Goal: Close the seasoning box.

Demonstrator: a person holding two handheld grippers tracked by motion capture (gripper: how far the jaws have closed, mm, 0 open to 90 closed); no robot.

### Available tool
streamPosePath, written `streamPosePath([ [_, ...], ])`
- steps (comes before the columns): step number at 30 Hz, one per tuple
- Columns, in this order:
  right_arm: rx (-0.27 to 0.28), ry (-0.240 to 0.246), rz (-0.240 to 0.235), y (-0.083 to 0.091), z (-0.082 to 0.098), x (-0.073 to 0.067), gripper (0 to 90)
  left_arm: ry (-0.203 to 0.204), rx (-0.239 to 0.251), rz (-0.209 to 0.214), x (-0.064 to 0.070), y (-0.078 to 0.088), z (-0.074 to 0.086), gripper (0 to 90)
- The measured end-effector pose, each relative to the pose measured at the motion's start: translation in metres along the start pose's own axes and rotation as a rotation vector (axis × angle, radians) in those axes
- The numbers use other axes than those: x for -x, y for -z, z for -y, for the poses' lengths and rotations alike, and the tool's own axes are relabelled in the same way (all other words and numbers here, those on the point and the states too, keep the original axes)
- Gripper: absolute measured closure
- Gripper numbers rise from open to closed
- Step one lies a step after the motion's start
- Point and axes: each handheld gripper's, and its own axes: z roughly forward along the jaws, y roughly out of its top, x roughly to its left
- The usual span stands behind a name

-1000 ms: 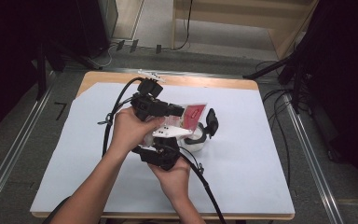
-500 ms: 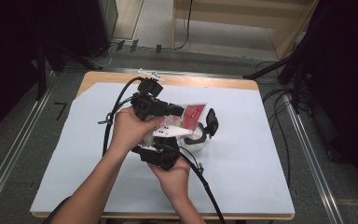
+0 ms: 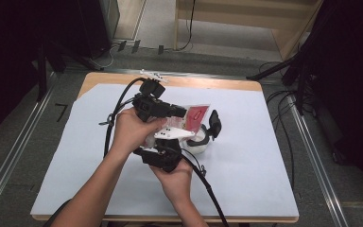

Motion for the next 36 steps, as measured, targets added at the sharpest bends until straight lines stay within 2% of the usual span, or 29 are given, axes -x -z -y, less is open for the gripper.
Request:
streamPosePath([
  [6,0.007,-0.004,-0.001,0.0012,-0.0003,-0.0006,63.2,-0.008,0.006,-0.012,0.0025,-0.0001,-0.0004,81.8],
  [10,0.004,0.000,0.006,-0.0018,0.0008,0.0003,63.3,-0.016,-0.001,-0.026,-0.0006,-0.0002,0.0006,85.7],
  [16,0.010,0.005,0.014,-0.0013,-0.0004,-0.0012,63.5,-0.014,0.012,-0.022,0.0018,0.0013,-0.0006,85.1],
  [20,0.008,-0.005,0.012,-0.0024,-0.0022,-0.0014,63.4,-0.017,0.012,-0.036,0.0001,0.0010,-0.0005,85.0],
  [24,0.016,-0.028,0.018,-0.0052,-0.0015,-0.0001,63.2,-0.011,0.017,-0.030,-0.0018,0.0003,-0.0014,85.0],
  [30,0.032,-0.043,0.021,-0.0045,-0.0038,0.0002,63.2,-0.013,-0.004,-0.030,-0.0011,-0.0022,-0.0064,84.8],
  [36,0.030,-0.020,0.041,-0.0030,-0.0036,0.0000,63.4,-0.011,-0.014,-0.009,-0.0033,-0.0041,-0.0084,84.9],
])
